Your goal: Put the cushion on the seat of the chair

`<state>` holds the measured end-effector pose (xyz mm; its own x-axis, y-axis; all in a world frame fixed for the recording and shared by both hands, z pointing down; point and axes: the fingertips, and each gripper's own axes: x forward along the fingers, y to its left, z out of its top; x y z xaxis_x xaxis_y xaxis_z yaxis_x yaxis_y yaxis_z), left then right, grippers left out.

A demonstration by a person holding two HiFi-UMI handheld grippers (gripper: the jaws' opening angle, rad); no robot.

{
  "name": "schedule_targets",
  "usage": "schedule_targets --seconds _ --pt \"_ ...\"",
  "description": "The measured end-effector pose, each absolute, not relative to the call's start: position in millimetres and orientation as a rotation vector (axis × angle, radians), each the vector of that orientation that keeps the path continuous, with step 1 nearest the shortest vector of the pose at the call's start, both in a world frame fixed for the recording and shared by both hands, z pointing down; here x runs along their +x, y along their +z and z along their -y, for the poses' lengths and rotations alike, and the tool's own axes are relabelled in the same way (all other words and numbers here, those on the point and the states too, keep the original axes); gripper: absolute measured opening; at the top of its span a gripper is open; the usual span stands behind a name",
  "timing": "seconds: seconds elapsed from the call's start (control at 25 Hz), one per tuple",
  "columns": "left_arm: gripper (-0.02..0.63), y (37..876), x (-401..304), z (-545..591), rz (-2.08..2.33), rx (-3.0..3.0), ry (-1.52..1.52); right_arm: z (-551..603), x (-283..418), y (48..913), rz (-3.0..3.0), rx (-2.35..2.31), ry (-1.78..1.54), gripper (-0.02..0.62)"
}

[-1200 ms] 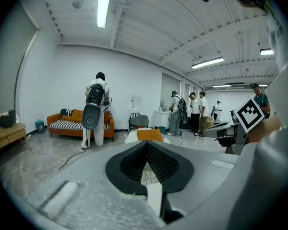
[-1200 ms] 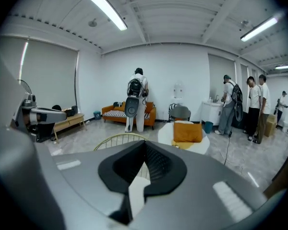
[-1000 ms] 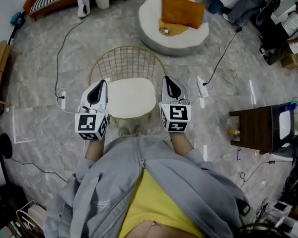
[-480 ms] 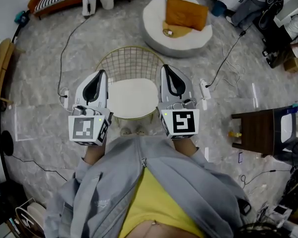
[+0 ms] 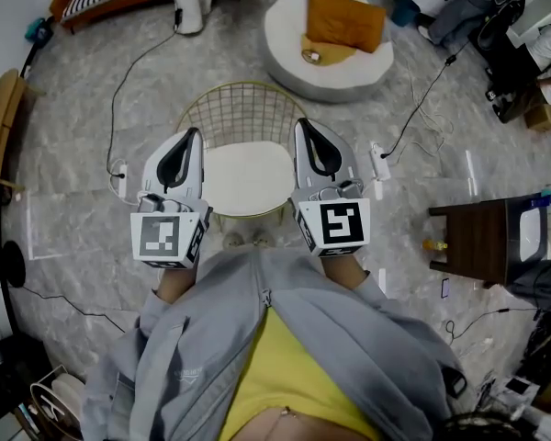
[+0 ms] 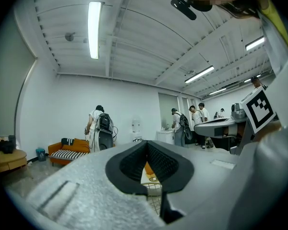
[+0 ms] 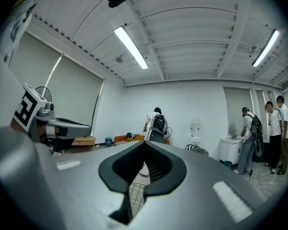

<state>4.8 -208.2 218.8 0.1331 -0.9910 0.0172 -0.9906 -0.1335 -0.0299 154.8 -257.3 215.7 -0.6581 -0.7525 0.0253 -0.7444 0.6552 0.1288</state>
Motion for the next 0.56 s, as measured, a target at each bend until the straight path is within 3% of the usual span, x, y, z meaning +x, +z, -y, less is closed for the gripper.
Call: schedule_targets --seconds 0.56 --pt "0.006 231 -10 197 -2.024 -2.414 -0.035 239 134 226 2.753 1.264 -0.17 -0.001"
